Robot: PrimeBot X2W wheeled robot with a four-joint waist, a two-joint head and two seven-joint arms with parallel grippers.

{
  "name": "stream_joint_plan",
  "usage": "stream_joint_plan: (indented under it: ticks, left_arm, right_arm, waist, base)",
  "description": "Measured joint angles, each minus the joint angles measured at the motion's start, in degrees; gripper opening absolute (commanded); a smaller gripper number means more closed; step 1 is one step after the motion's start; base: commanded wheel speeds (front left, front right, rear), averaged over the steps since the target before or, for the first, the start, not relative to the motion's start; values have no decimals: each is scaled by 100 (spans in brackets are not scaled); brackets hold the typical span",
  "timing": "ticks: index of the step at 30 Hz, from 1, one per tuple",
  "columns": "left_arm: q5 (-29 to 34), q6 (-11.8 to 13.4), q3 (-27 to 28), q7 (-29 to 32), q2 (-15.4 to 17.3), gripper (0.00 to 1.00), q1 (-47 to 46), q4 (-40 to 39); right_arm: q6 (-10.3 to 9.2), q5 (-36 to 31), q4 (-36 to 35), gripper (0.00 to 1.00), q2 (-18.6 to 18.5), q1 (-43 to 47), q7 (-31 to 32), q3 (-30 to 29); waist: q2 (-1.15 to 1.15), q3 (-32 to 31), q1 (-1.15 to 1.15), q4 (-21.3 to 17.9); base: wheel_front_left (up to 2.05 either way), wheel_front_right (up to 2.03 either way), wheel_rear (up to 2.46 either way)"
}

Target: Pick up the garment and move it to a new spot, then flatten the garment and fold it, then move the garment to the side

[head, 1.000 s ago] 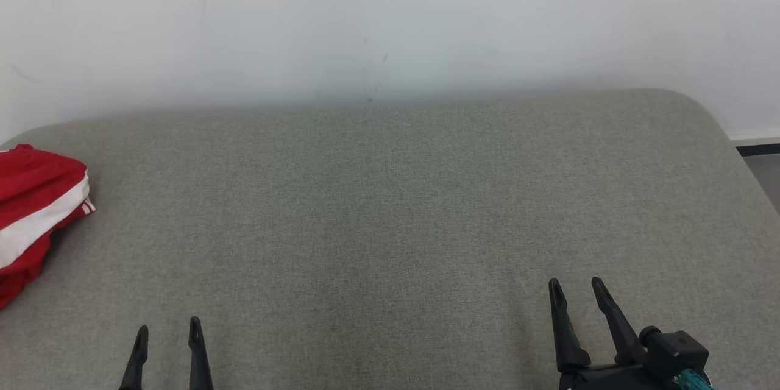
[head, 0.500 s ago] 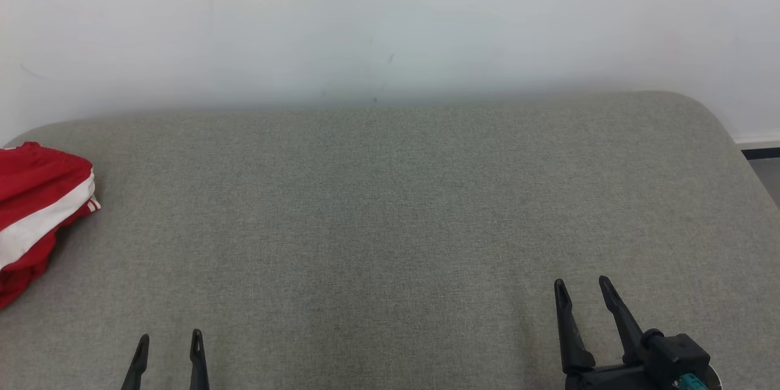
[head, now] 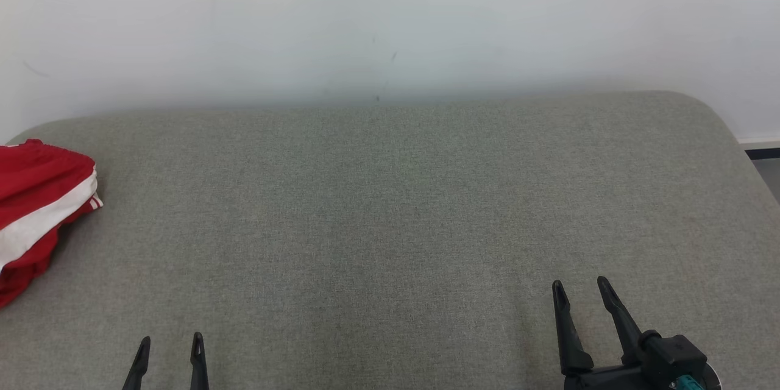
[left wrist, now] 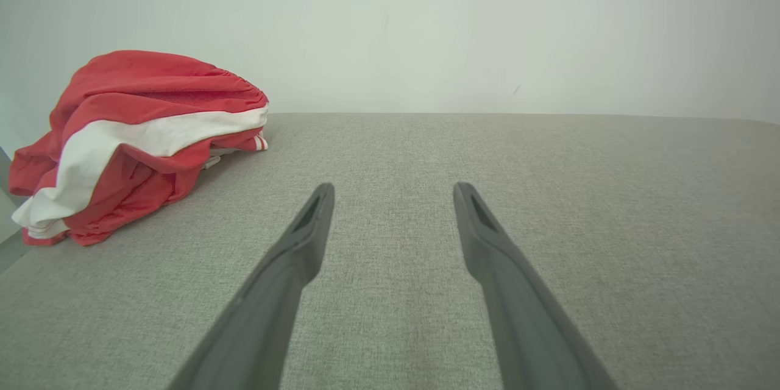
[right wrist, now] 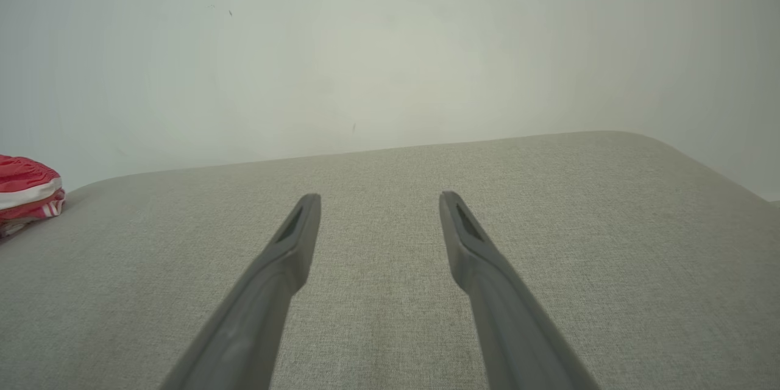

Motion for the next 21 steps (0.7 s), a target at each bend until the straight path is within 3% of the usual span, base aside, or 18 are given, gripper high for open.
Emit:
stream_joint_plan:
  ticks: [12,21]
  left_arm:
    - [-73,-10,-7,0,0,100,-3,15]
    - [-89,-10,55,0,0,100,-48,115]
  right_arm:
    - [0,12,-1,100,-1,20,-2,-14]
    - [0,65,5,100,-1,86,-13,20]
  waist:
    - [0,18,0,46]
    - [0,31,0,393]
  base:
    - [0,0,0]
    - [0,0,0]
